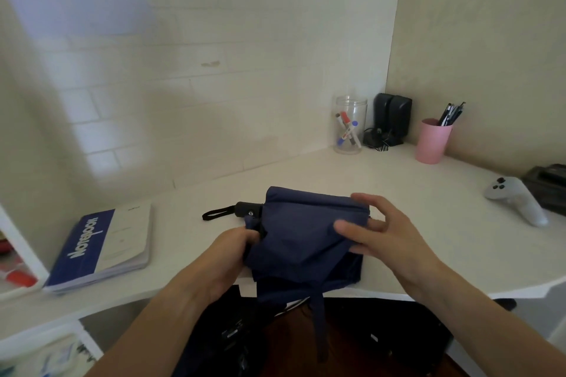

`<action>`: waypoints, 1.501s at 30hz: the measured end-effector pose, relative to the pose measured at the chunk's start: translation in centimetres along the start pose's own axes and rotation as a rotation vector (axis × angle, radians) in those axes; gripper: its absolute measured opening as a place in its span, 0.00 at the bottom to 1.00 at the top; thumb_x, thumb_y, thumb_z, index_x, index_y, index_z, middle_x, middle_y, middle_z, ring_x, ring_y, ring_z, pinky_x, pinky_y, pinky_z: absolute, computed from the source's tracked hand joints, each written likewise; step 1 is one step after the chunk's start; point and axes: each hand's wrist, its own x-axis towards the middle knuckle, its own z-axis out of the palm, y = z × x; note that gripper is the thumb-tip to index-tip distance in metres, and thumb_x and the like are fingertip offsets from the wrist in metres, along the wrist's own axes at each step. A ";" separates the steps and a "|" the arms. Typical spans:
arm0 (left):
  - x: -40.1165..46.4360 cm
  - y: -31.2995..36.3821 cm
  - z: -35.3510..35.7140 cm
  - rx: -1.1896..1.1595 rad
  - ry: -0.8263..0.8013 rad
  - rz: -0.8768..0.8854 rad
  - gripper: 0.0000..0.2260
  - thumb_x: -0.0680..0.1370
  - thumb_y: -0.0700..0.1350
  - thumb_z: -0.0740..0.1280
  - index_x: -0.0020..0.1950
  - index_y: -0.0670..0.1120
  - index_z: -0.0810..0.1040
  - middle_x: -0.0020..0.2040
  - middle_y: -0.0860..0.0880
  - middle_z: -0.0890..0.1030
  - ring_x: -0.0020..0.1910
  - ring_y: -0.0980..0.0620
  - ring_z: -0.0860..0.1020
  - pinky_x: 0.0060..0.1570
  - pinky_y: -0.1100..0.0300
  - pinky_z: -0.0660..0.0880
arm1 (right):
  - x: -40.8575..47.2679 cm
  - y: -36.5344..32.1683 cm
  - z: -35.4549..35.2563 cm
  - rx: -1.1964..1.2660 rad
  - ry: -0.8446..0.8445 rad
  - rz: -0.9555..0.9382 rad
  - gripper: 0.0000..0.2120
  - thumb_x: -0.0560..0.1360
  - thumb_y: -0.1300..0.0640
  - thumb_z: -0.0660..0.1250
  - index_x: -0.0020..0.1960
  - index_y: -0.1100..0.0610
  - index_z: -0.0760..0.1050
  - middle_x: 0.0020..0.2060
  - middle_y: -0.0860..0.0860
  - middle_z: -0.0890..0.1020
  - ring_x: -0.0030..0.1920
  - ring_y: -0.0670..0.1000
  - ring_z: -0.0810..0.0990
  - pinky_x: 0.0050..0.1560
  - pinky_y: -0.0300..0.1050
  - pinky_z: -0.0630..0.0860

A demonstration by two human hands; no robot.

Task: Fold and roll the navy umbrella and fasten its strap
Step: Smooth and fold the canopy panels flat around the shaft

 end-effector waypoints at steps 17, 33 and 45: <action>-2.8 1.4 0.8 0.069 -0.080 0.273 0.05 0.76 0.48 0.74 0.42 0.47 0.85 0.44 0.48 0.85 0.44 0.50 0.82 0.47 0.55 0.76 | 2.2 -1.1 1.7 0.177 0.069 -0.066 0.24 0.70 0.60 0.79 0.63 0.50 0.77 0.48 0.57 0.88 0.47 0.57 0.87 0.49 0.54 0.85; -2.8 0.3 0.6 0.137 -0.065 0.321 0.19 0.68 0.58 0.79 0.53 0.48 0.86 0.53 0.46 0.88 0.54 0.46 0.85 0.58 0.52 0.82 | 1.4 -0.5 1.5 0.128 0.108 -0.023 0.28 0.70 0.62 0.79 0.66 0.53 0.72 0.44 0.56 0.88 0.40 0.51 0.86 0.35 0.39 0.79; -1.4 0.7 0.2 -0.229 -0.007 0.165 0.19 0.85 0.60 0.56 0.69 0.53 0.76 0.57 0.45 0.87 0.56 0.47 0.86 0.66 0.46 0.73 | 0.2 0.4 1.5 -0.468 0.023 -0.264 0.28 0.58 0.51 0.83 0.52 0.51 0.73 0.47 0.44 0.86 0.33 0.49 0.81 0.39 0.52 0.82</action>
